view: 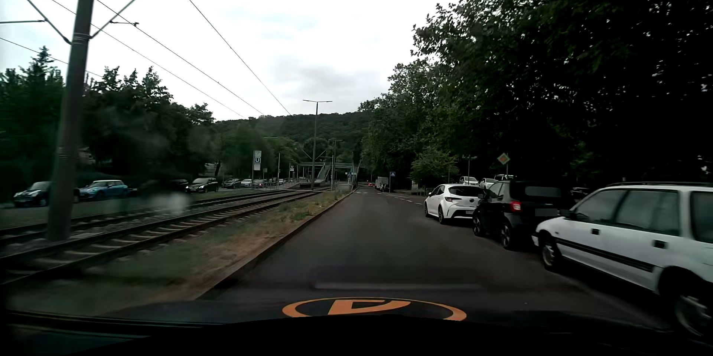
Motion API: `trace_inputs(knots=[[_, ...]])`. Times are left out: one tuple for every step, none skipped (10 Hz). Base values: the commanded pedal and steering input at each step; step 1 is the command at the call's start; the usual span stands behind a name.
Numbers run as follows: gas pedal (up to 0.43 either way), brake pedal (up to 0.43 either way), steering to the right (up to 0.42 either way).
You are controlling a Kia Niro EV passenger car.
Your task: Follow the waypoints while adhering to traffic rules and regulations
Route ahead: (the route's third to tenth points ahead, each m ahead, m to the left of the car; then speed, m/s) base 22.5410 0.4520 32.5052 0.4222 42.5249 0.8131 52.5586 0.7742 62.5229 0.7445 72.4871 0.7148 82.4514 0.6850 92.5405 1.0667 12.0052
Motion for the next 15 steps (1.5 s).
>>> trace_inputs(knots=[[0.008,0.000,0.001],[0.000,0.000,0.000],[0.000,0.000,0.000],[0.000,0.000,0.000],[0.000,0.000,0.000],[0.008,0.000,0.001],[0.020,0.000,0.002],[0.020,0.000,0.002],[0.020,0.000,0.001],[0.020,0.000,0.001],[0.020,0.000,0.001],[0.020,0.000,0.001],[0.020,0.000,0.000],[0.020,0.000,0.001],[0.020,0.000,0.000]])
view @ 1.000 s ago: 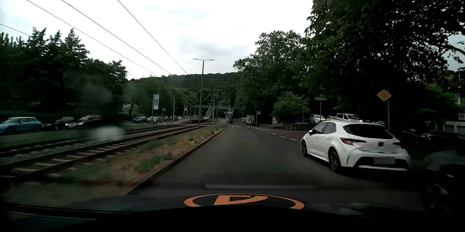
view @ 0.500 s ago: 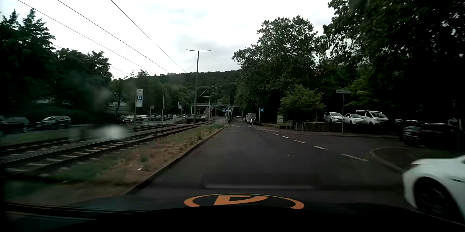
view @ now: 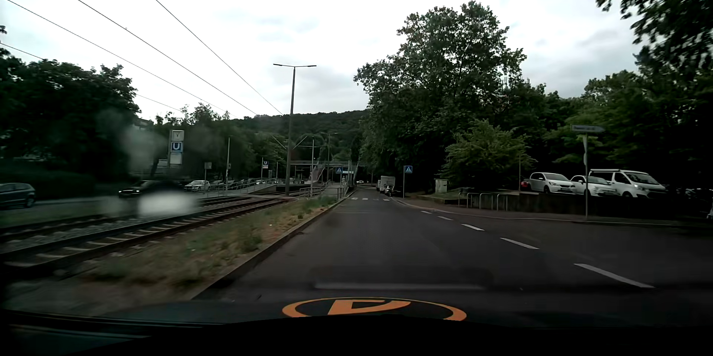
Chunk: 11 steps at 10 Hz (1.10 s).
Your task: Follow the waypoints while adhering to traffic rules and regulations
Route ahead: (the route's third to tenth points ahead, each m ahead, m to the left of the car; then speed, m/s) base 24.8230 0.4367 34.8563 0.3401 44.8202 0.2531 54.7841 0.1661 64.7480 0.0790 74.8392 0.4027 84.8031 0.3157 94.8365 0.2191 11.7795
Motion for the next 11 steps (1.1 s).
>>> trace_inputs(knots=[[0.020,0.000,0.000],[0.020,0.000,0.000],[0.020,0.000,-0.001],[0.028,0.000,0.000],[0.028,0.000,0.000],[0.028,0.000,0.000],[0.039,0.000,0.000],[0.039,0.000,0.000],[0.039,0.000,0.000],[0.039,0.000,0.000],[0.039,0.000,0.000]])
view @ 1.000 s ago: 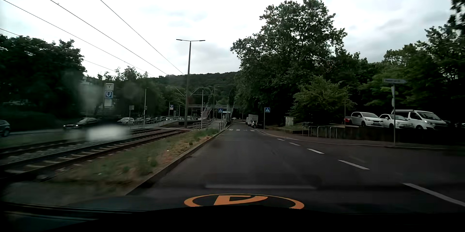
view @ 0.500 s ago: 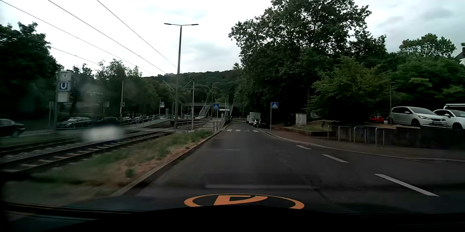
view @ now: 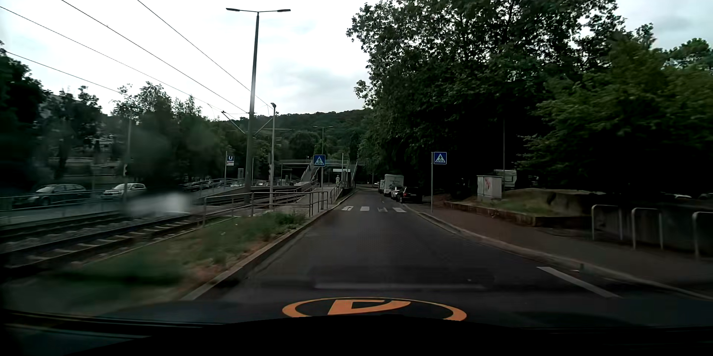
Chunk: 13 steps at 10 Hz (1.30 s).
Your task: Follow the waypoints while adhering to traffic rules and regulations
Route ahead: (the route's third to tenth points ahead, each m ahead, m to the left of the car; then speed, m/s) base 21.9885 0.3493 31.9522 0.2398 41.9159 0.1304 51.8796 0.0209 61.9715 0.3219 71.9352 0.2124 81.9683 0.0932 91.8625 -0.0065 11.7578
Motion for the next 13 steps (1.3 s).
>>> trace_inputs(knots=[[0.039,0.000,0.000],[0.039,0.000,0.000],[0.039,0.000,0.000],[0.039,0.000,0.000],[0.039,0.000,0.001],[0.047,0.000,0.001],[0.047,0.000,0.001],[0.047,0.000,0.001],[0.039,0.000,0.001],[0.039,0.000,0.001],[0.039,0.000,0.001],[0.039,0.000,0.001],[0.039,0.000,0.001]])
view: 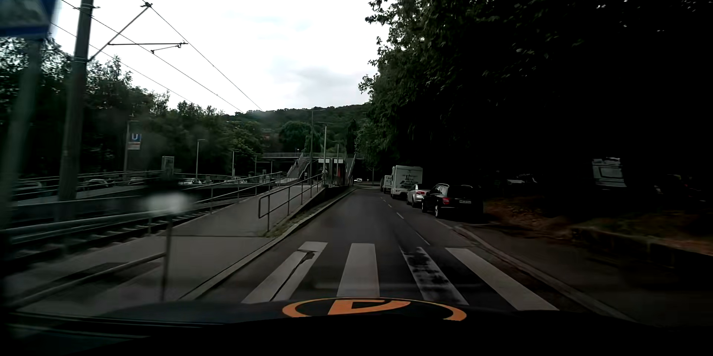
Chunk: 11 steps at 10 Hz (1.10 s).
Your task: Follow the waypoints while adhering to traffic rules and regulations
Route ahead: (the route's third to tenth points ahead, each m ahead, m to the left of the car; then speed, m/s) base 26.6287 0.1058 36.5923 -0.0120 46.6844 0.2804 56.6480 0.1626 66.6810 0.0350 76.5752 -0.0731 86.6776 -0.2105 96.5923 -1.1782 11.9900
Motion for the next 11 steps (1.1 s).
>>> trace_inputs(knots=[[0.039,0.000,0.001],[0.039,0.000,0.003],[0.028,0.000,0.001],[0.020,0.000,0.001],[0.008,0.000,0.001],[0.008,0.000,0.000],[0.008,0.000,0.000],[0.008,0.000,0.001],[0.008,0.000,0.000],[0.008,0.000,-0.001],[0.008,0.000,-0.001]])
